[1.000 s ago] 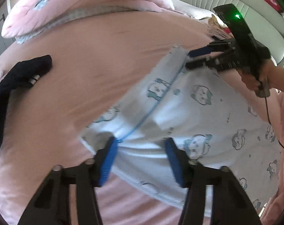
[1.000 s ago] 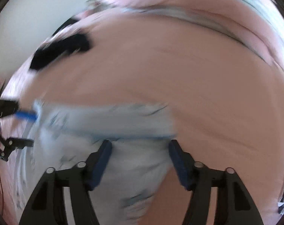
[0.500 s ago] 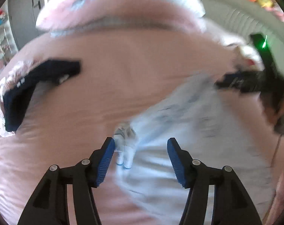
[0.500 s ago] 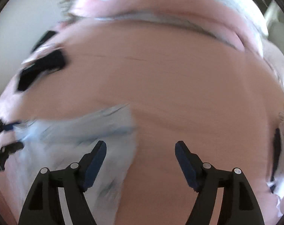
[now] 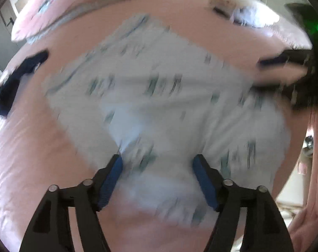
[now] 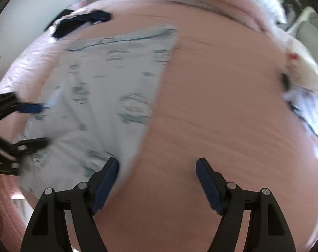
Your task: Fold clothes
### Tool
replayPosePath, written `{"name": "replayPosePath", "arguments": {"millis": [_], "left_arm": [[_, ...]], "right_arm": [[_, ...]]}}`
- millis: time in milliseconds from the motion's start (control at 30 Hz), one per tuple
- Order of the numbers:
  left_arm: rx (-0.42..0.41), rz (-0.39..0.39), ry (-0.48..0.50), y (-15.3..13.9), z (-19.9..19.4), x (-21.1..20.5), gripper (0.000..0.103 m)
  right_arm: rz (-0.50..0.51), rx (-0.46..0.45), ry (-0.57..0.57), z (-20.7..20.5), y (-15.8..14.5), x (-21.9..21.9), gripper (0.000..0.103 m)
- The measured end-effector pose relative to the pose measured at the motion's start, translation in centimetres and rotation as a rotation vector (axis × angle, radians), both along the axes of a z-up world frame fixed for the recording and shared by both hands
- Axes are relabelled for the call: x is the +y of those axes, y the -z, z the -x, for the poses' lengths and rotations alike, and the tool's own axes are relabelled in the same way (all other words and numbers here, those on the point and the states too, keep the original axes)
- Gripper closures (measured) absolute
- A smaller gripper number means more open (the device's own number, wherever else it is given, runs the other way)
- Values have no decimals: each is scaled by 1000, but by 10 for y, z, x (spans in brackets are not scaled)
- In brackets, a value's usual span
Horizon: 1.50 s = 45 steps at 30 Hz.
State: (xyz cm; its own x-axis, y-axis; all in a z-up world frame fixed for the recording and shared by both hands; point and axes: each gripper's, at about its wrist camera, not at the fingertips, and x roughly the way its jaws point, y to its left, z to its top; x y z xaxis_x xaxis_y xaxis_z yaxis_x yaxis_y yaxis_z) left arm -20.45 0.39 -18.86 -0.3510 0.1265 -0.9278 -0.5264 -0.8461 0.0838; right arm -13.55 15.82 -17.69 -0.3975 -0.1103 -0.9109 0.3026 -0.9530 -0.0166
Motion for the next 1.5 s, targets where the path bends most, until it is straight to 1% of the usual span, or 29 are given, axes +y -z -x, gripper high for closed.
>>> {"name": "replayPosePath", "arguments": {"millis": [33, 67, 100, 200, 267, 333, 367, 400, 433, 467, 500, 533, 567, 667, 733, 767, 867, 933, 967, 1133, 1167, 1200, 1233, 1267, 1300, 1367, 1433, 1467, 1500], "left_arm": [[-10, 8, -10, -3, -4, -7, 32], [-25, -3, -41, -6, -4, -13, 33], [-28, -28, -85, -10, -3, -18, 33], [72, -198, -207, -30, -1, -25, 33], [61, -189, -249, -18, 5, -12, 33], [38, -162, -285, -3, 12, 4, 33], [21, -110, -279, 7, 8, 9, 32], [59, -92, -258, 5, -2, 7, 32], [80, -72, -240, 3, -14, 3, 32], [73, -60, -243, 3, -21, -3, 30], [61, -53, -252, 3, -26, -9, 30], [18, -80, -282, 5, -31, -19, 30], [2, -88, -297, 5, -35, -23, 30], [-6, -86, -326, 3, -47, -33, 31], [-21, -173, -426, -1, -53, -48, 31], [-31, -222, -480, -3, -56, -57, 32], [-42, -558, -690, -2, -81, -88, 33], [-54, -739, -781, 13, -107, -98, 33], [-57, -764, -780, 15, -111, -98, 33], [-67, -793, -706, 20, -112, -91, 33], [-69, -798, -691, 21, -112, -89, 36], [-71, -804, -677, 22, -112, -88, 46], [-72, -799, -676, 23, -110, -87, 52], [-73, -790, -680, 24, -106, -86, 65], [-75, -781, -684, 26, -103, -85, 73], [-101, -831, -719, 22, -115, -99, 73], [-122, -902, -752, 24, -117, -110, 73], [-123, -915, -757, 24, -113, -110, 73], [-119, -917, -757, 22, -113, -111, 73]], "right_arm": [[10, -9, 20, 0, -2, 6, 28], [21, -14, 34, 0, -4, 10, 28], [39, -4, 24, 1, -7, 2, 28], [94, 27, -5, 5, -13, -22, 28], [121, 44, -23, 9, -16, -39, 28], [41, 6, -27, 25, 2, -62, 28], [28, -16, -31, 25, 9, -64, 28], [19, -33, -36, 23, 14, -65, 28], [28, -28, -43, 17, 13, -63, 28], [30, -31, -58, 11, 12, -59, 27], [32, -36, -75, 5, 12, -56, 27], [33, -49, -94, -1, 14, -53, 26], [38, -63, -106, -5, 14, -50, 25], [115, -120, -73, -10, 9, -33, 25], [156, -160, -46, -9, 9, -23, 25], [170, -159, -43, -10, 9, -24, 25], [211, -156, -32, -14, 10, -24, 25], [239, -154, -25, -17, 11, -25, 25], [253, -153, -21, -18, 11, -25, 25], [321, -148, -4, -25, 12, -27, 28], [335, -147, 0, -26, 12, -27, 36], [349, -146, 4, -27, 13, -27, 42], [363, -145, 7, -29, 13, -28, 44], [376, -144, 11, -30, 13, -28, 46], [389, -146, 18, -29, 14, -27, 46], [416, -151, 31, -27, 17, -26, 46], [442, -155, 44, -26, 19, -25, 46], [455, -157, 50, -25, 20, -24, 46], [468, -159, 57, -24, 22, -23, 49]]}}
